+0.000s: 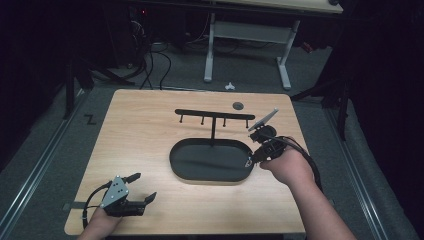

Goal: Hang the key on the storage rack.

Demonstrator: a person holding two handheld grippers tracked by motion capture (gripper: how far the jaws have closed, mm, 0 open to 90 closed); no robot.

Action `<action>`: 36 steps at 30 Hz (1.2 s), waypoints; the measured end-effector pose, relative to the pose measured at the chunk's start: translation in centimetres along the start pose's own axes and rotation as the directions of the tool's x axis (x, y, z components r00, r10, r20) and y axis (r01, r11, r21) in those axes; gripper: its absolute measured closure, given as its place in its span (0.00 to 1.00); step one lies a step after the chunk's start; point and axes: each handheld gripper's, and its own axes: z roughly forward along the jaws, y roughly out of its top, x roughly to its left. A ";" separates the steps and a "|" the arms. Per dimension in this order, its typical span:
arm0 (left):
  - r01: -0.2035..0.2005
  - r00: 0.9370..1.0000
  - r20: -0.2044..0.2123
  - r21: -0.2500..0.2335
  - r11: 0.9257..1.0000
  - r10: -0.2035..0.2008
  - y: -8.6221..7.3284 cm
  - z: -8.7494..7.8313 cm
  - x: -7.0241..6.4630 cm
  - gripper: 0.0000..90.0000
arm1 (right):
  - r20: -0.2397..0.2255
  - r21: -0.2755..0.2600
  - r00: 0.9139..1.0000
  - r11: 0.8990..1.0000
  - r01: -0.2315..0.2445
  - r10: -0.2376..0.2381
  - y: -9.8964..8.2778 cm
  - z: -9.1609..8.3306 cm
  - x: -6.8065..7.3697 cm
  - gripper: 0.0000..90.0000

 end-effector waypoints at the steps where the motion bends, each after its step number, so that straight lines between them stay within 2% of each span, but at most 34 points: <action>1: 0.001 1.000 0.000 0.000 1.000 -0.001 0.0 0.0 0.0 0.17 | 0.001 0.003 1.000 1.000 -0.005 0.005 0.1 -0.1 0.1 0.98; 11: 0.000 1.000 0.001 -0.002 1.000 0.000 0.0 0.0 0.0 0.17 | 0.020 -0.009 1.000 1.000 0.009 -0.009 1.9 -1.6 0.3 0.98; 17: 0.000 1.000 0.003 0.001 1.000 0.000 0.0 0.0 0.0 0.17 | 0.029 -0.018 1.000 1.000 -0.002 0.003 3.0 -2.4 0.2 0.98; 27: -0.002 1.000 0.002 0.000 1.000 0.002 0.0 0.0 0.0 0.17 | 0.015 -0.021 1.000 1.000 -0.012 0.012 4.2 -1.6 -0.1 0.98; 31: -0.003 1.000 0.002 0.000 1.000 0.003 0.0 0.0 0.0 0.17 | 0.020 -0.030 1.000 1.000 -0.009 0.010 4.7 -1.7 -0.2 0.98; 36: -0.005 1.000 0.004 0.001 1.000 0.005 0.0 0.0 0.0 0.17 | 0.022 -0.041 0.999 0.999 -0.029 0.030 5.2 -1.9 -0.8 0.98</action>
